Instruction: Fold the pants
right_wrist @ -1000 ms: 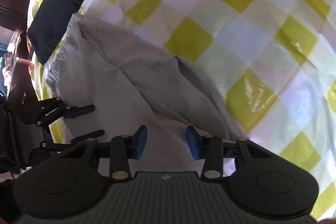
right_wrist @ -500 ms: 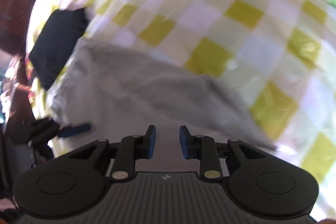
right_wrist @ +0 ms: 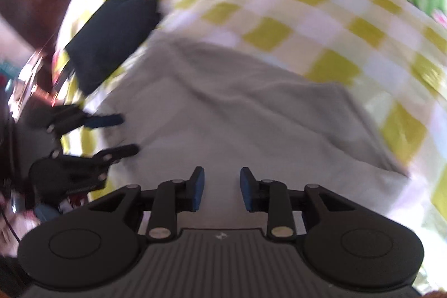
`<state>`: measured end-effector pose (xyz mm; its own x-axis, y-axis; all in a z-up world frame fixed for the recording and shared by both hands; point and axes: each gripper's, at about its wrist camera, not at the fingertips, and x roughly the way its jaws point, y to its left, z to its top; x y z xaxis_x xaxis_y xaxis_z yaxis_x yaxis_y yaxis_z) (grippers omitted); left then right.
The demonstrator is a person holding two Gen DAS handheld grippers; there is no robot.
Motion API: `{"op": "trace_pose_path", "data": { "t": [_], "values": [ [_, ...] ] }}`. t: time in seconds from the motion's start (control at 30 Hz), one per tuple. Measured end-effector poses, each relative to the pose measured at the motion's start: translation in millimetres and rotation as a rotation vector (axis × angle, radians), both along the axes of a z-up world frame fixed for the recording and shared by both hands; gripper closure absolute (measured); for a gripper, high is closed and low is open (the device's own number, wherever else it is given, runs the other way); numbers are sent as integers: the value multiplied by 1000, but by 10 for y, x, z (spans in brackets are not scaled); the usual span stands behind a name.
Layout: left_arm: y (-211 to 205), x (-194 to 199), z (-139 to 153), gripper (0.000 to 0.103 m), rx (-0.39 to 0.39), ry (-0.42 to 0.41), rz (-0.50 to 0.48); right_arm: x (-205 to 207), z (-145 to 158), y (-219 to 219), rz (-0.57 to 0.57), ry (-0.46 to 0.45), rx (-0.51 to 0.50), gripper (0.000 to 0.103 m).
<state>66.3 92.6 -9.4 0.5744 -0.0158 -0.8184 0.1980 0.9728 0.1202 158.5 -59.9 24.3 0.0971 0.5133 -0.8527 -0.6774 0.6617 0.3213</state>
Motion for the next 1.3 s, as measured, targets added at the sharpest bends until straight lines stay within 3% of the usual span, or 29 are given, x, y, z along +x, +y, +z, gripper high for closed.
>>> {"op": "trace_pose_path", "data": {
  "t": [0.13, 0.23, 0.3, 0.4, 0.53, 0.67, 0.77, 0.8, 0.9, 0.97, 1.0, 1.07, 1.2, 1.3],
  "values": [
    [64, -80, -50, 43, 62, 39, 8, -127, -268, 196, 11, 72, -20, 69],
    [86, -106, 62, 43, 23, -6, 28, -135, -387, 33, -87, 140, -51, 69],
    [45, -72, 101, 43, -5, -40, 16, -146, -253, -209, -169, 126, -22, 69],
    [-104, 89, 84, 43, -48, -68, -27, -61, -73, -737, -403, 83, 30, 64],
    [-363, 311, -8, 43, -88, -110, -99, -26, -122, -1502, -732, 12, 31, 61],
    [-589, 450, -173, 43, -105, -134, -191, -146, -405, -1919, -877, 69, 101, 59],
    [-685, 503, -302, 42, -98, -136, -257, -247, -638, -1929, -892, 161, 268, 58],
    [-708, 507, -325, 41, -89, -148, -281, -262, -667, -1897, -886, 155, 274, 58],
    [-726, 522, -348, 38, -47, -182, -344, -230, -587, -1840, -838, 40, 191, 60],
    [-692, 520, -330, 38, -31, -208, -349, -193, -363, -1751, -819, -136, 86, 58],
    [-661, 512, -324, 38, -30, -226, -339, -154, -242, -1714, -777, -207, 103, 58],
    [-613, 487, -334, 38, -31, -257, -329, 8, -64, -1607, -645, -257, 193, 58],
    [-606, 440, -381, 38, 11, -309, -354, 536, -147, -1178, -477, -245, 219, 58],
    [-624, 394, -359, 38, 59, -336, -355, 776, -365, -870, -406, -124, 185, 60]
  ]
}}
